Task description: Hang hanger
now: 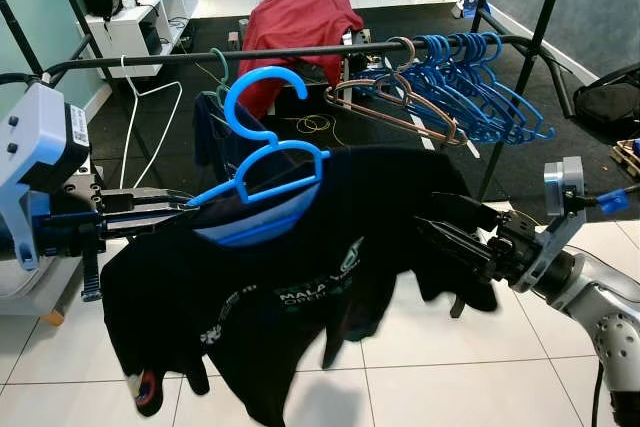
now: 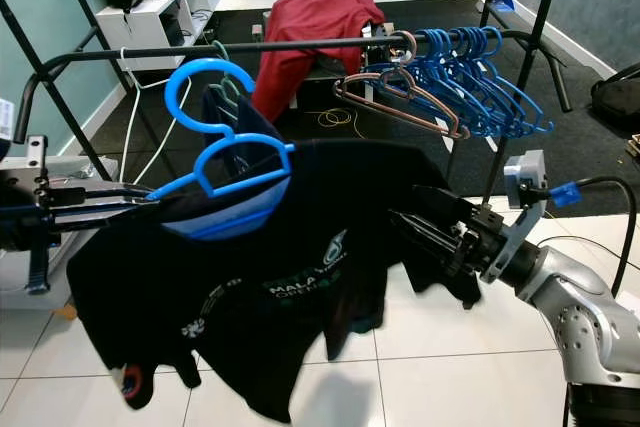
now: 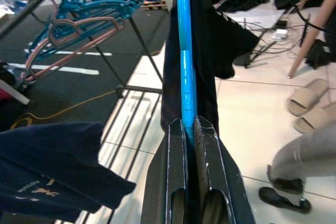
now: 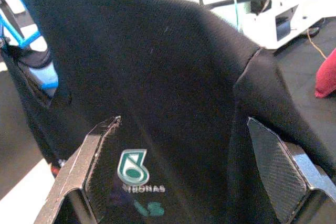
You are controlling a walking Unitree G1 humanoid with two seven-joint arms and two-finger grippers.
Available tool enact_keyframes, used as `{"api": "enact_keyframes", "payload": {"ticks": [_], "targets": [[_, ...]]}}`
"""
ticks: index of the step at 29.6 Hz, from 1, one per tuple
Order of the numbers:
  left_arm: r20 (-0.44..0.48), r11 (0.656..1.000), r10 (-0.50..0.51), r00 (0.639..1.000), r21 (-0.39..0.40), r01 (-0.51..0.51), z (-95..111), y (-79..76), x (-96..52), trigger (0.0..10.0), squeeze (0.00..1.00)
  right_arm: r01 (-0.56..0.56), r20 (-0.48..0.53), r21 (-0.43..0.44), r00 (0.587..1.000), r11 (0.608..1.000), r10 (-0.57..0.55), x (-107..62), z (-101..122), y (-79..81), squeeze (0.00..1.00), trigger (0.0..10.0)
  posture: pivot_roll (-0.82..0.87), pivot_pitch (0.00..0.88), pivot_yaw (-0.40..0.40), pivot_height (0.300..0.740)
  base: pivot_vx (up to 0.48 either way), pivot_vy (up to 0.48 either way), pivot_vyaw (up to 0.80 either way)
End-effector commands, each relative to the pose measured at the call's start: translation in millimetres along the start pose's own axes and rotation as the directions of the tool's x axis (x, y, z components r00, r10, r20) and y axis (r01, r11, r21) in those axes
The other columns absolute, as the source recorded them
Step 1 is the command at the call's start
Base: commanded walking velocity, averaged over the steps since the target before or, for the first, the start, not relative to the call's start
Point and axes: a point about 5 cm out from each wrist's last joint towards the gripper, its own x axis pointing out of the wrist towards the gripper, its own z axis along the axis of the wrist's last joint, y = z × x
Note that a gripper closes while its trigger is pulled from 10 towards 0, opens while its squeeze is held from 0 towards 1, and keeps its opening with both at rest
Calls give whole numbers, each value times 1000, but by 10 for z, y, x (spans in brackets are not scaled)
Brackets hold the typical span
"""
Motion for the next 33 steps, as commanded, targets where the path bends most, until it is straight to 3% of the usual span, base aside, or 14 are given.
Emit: {"api": "enact_keyframes", "payload": {"ticks": [1,10,16,21,22,33], "targets": [[-8,999,-19,1000,33,19,105,-6,-39,10000,0,-18,19,-7,1000,1000,18,3,81,19,0,10000,-62,0,29,740,0,0,0],[-1,999,-18,1000,38,18,147,-6,-36,10000,0,-26,-17,-11,1000,1000,26,-25,48,28,0,10000,-63,0,31,740,0,0,0],[39,997,-59,997,49,57,269,-56,-16,10000,0,61,-152,-53,986,997,-68,-47,-167,-78,0,10000,-57,0,33,740,0,0,0],[28,997,-54,998,55,53,268,-41,-18,10000,0,60,-163,-51,984,997,-67,-34,-182,-71,0,10000,-44,0,37,740,0,0,0],[28,997,-43,999,60,42,276,-22,-19,10000,0,57,-169,-46,984,997,-64,-25,-202,-63,0,0,-42,0,37,740,0,0,0],[36,998,2,999,61,-4,283,26,-56,10000,0,48,-158,-49,986,998,-55,8,-190,-58,0,0,-43,0,29,740,0,0,0]]}}
